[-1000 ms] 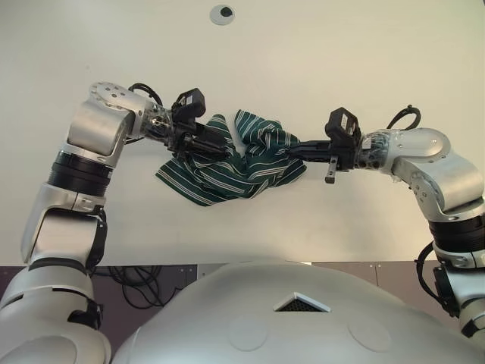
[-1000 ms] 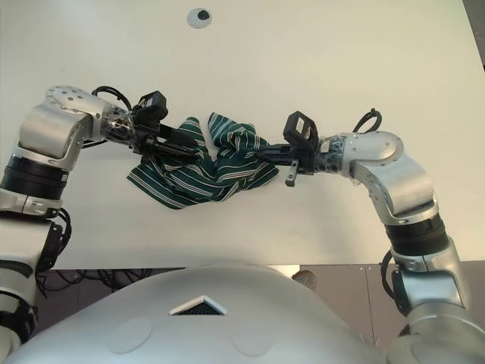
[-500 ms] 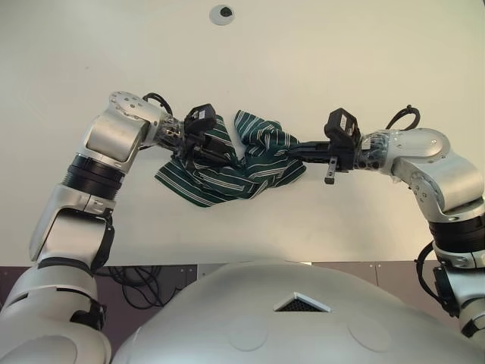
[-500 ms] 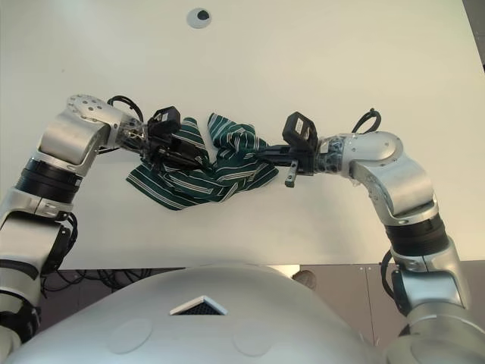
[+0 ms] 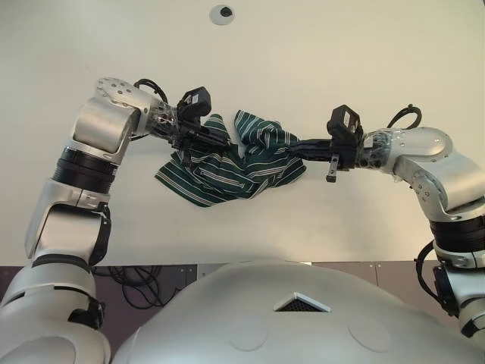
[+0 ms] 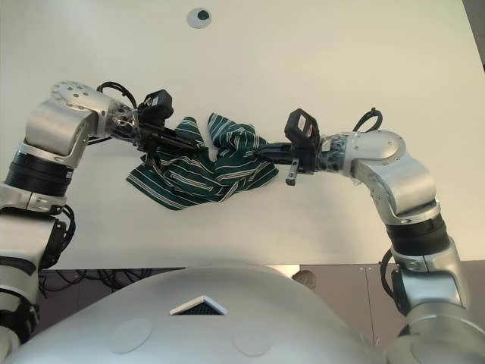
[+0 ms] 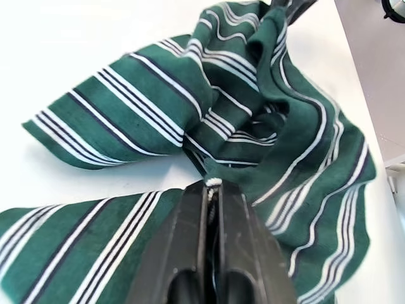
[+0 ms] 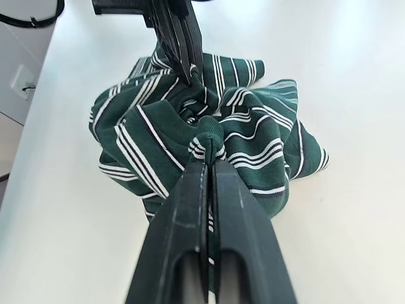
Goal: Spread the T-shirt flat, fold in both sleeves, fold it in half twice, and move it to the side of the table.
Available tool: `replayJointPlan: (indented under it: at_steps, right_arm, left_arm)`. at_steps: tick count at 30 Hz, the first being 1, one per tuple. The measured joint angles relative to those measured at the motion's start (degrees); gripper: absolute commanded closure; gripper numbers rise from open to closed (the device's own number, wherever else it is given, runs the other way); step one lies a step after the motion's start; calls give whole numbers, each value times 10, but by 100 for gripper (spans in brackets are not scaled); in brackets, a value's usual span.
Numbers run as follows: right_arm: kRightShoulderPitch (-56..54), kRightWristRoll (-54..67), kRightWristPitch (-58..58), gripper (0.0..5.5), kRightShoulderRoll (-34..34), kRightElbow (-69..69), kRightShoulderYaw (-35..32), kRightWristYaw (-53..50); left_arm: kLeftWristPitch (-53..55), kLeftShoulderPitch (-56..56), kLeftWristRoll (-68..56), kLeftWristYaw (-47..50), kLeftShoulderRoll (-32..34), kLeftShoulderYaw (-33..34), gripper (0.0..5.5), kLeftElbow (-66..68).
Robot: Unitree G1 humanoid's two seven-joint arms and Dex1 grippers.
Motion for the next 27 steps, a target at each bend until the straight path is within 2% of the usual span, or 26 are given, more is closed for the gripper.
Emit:
replayJointPlan:
  at_steps: [5, 10, 16, 19, 22, 27]
  right_arm:
    - [-95, 83, 24, 550, 40, 24, -80, -15]
    - [-249, 73, 5, 550, 65, 146, -89, -23]
    - [-470, -63, -144, 550, 95, 437, -56, -10]
    - [-566, -132, -251, 550, 119, 626, -40, -22]
    - [-645, -185, -338, 550, 143, 779, -41, -51]
    - [-713, -224, -409, 550, 153, 896, -63, -110]
  left_arm:
    - [13, -73, -31, 16, 24, 88, 550, 2]
    - [-20, -179, -36, 44, 21, 130, 550, 70]
    - [-209, -358, 72, 131, -27, 117, 550, 366]
    - [-300, -445, 130, 212, -63, 109, 550, 511]
    - [-356, -492, 181, 283, -91, 98, 550, 600]
    - [-382, -535, 228, 361, -106, 98, 550, 650]
